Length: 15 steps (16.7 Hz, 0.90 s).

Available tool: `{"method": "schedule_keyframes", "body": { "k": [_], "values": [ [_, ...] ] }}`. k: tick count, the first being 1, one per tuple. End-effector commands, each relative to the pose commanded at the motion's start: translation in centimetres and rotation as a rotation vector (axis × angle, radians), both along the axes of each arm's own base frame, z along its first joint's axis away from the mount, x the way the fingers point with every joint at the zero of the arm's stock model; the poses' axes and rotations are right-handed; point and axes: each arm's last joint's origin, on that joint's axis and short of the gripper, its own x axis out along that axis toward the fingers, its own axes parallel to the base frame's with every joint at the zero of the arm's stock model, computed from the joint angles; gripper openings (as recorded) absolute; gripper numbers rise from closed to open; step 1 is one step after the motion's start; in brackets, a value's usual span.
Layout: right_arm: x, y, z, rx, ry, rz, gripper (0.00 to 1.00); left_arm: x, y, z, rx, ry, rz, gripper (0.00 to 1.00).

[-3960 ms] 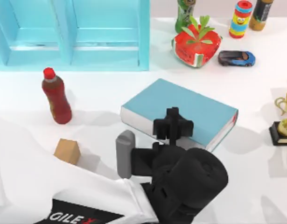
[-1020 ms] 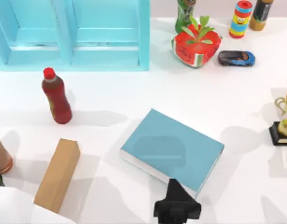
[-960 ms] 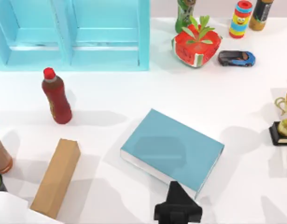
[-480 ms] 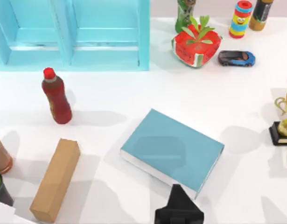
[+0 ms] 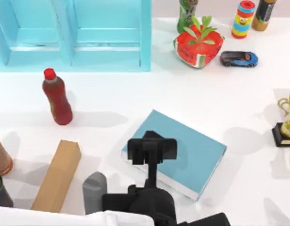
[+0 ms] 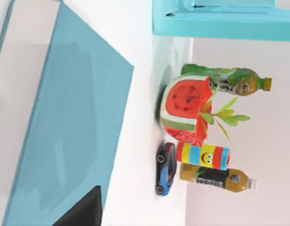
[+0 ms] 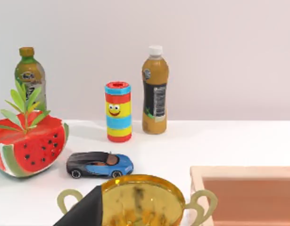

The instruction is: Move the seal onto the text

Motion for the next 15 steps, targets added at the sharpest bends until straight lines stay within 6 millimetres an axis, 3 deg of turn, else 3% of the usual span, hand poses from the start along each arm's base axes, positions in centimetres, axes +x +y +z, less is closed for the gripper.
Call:
{"method": "schedule_keyframes", "body": {
  "k": [4, 7, 11, 15],
  "values": [
    [0.0, 0.0, 0.0, 0.0, 0.0, 0.0, 1.0, 4.5, 5.7, 4.6, 0.087, 0.064, -0.024, 1.0],
    [0.0, 0.0, 0.0, 0.0, 0.0, 0.0, 1.0, 6.2, 11.3, 6.7, 0.202, 0.063, -0.09, 1.0],
    [0.0, 0.0, 0.0, 0.0, 0.0, 0.0, 1.0, 6.1, 18.3, 7.1, 0.445, -0.02, -0.202, 1.0],
    [0.0, 0.0, 0.0, 0.0, 0.0, 0.0, 1.0, 4.6, 23.1, 5.3, 0.787, -0.147, -0.282, 1.0]
  ]
}}
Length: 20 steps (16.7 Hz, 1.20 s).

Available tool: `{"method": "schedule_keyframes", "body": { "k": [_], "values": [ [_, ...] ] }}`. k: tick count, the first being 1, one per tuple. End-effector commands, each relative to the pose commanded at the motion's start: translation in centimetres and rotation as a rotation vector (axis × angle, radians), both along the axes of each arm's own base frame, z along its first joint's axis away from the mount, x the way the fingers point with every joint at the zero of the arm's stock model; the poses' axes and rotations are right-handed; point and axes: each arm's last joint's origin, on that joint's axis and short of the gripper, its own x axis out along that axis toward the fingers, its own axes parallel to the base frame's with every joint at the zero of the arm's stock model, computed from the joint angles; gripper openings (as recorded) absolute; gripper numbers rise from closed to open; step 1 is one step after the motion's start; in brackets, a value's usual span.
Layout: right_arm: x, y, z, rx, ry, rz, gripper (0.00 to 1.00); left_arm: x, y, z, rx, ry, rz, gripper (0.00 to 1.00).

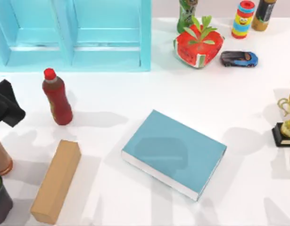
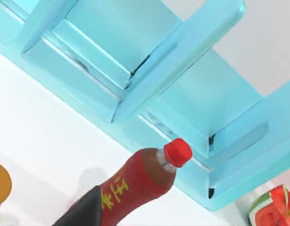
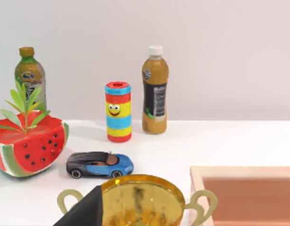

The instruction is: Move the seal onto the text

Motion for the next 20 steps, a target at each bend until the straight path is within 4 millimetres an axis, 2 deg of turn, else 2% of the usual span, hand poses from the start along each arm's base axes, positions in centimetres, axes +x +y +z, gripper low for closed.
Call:
{"method": "schedule_keyframes", "body": {
  "k": [4, 9, 12, 20],
  "values": [
    [0.0, 0.0, 0.0, 0.0, 0.0, 0.0, 1.0, -1.2, 2.6, -3.0, 0.348, -0.13, -0.053, 1.0],
    [0.0, 0.0, 0.0, 0.0, 0.0, 0.0, 1.0, -1.7, 4.0, -6.3, 0.65, -0.224, -0.068, 1.0],
    [0.0, 0.0, 0.0, 0.0, 0.0, 0.0, 1.0, -1.7, 4.4, -7.2, 0.719, -0.24, -0.069, 1.0],
    [0.0, -0.2, 0.5, 0.0, 0.029, -0.02, 1.0, -1.7, 4.4, -7.2, 0.719, -0.241, -0.069, 1.0]
  ]
}}
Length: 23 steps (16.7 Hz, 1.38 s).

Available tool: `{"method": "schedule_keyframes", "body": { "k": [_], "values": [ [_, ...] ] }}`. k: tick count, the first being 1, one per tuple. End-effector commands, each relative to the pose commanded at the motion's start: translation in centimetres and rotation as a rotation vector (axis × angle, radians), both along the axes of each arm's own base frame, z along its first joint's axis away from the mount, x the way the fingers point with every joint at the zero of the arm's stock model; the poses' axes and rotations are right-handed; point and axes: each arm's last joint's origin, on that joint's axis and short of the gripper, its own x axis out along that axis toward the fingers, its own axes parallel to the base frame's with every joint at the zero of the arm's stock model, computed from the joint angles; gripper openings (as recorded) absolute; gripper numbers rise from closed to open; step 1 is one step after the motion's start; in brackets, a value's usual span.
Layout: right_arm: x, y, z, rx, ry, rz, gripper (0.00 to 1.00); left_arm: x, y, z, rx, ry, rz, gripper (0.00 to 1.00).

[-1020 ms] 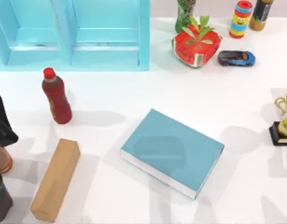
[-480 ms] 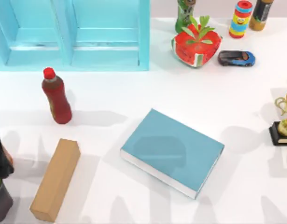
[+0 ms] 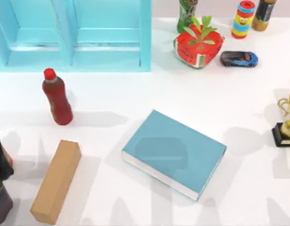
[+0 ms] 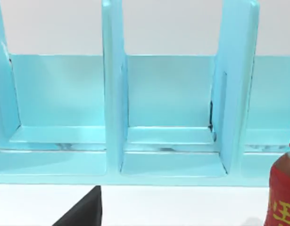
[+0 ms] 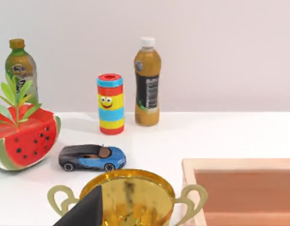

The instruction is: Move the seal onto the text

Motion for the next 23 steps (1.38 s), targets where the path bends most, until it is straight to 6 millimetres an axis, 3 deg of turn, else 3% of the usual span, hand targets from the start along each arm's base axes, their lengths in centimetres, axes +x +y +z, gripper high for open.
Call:
{"method": "schedule_keyframes", "body": {
  "k": [3, 6, 9, 12, 14, 18, 23],
  "values": [
    [0.2, -0.7, 2.1, 0.001, 0.108, -0.07, 1.0, 0.0, 0.0, 0.0, 0.0, 0.0, 0.0, 1.0],
    [1.3, -1.9, 5.8, 0.005, 0.271, -0.158, 1.0, 0.0, 0.0, 0.0, 0.0, 0.0, 0.0, 1.0],
    [4.3, -3.7, 9.9, 0.014, 0.484, -0.229, 1.0, 0.0, 0.0, 0.0, 0.0, 0.0, 0.0, 1.0],
    [9.1, -6.3, 12.3, 0.027, 0.744, -0.261, 1.0, 0.0, 0.0, 0.0, 0.0, 0.0, 0.0, 1.0],
    [12.7, -8.4, 12.3, 0.036, 0.935, -0.251, 1.0, 0.0, 0.0, 0.0, 0.0, 0.0, 0.0, 1.0],
    [18.7, -12.0, 10.2, 0.045, 1.273, -0.166, 1.0, 0.0, 0.0, 0.0, 0.0, 0.0, 0.0, 1.0],
    [22.5, -14.1, 8.0, 0.029, 1.5, -0.028, 1.0, 0.0, 0.0, 0.0, 0.0, 0.0, 0.0, 1.0]
  ]
}}
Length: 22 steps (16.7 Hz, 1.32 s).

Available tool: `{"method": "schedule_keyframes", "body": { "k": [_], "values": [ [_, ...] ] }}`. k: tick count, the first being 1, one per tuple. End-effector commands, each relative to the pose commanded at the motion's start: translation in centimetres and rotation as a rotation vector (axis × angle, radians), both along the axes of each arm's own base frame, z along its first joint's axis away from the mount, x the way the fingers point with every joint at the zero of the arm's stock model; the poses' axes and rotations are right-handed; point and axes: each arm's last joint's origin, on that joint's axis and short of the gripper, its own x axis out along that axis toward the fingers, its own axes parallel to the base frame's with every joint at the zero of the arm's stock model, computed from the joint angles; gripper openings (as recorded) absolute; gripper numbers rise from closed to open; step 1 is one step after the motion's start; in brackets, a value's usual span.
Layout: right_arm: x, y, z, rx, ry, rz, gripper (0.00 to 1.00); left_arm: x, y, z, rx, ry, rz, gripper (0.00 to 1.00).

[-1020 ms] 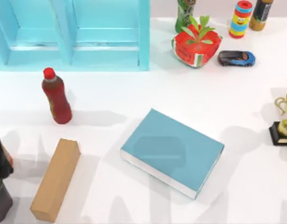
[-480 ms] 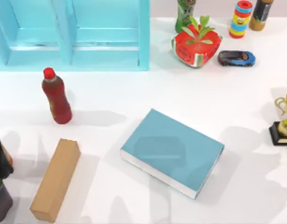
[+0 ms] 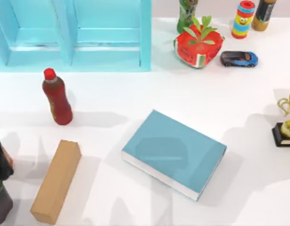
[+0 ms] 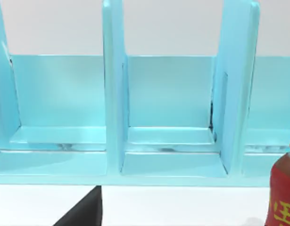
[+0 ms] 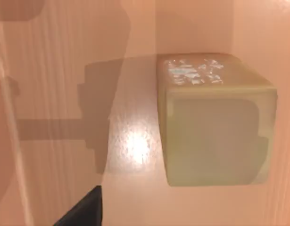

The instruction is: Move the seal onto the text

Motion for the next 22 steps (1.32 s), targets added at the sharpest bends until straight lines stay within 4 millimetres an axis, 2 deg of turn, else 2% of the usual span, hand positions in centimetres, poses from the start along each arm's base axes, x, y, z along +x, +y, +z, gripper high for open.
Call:
{"method": "schedule_keyframes", "body": {
  "k": [10, 12, 18, 20, 22],
  "values": [
    [0.5, -0.1, -0.7, 0.017, 0.036, 0.033, 1.0, 0.0, 0.0, 0.0, 0.0, 0.0, 0.0, 1.0],
    [0.7, -0.2, -2.4, 0.019, 0.04, 0.031, 1.0, 0.0, 0.0, 0.0, 0.0, 0.0, 0.0, 1.0],
    [0.7, -0.3, -9.4, 0.014, 0.029, 0.032, 1.0, 0.0, 0.0, 0.0, 0.0, 0.0, 0.0, 1.0],
    [0.6, -0.3, -10.2, 0.017, 0.035, 0.032, 1.0, 0.0, 0.0, 0.0, 0.0, 0.0, 0.0, 1.0],
    [0.6, -0.3, -10.2, 0.017, 0.035, 0.032, 1.0, 0.0, 0.0, 0.0, 0.0, 0.0, 0.0, 1.0]
  ]
}}
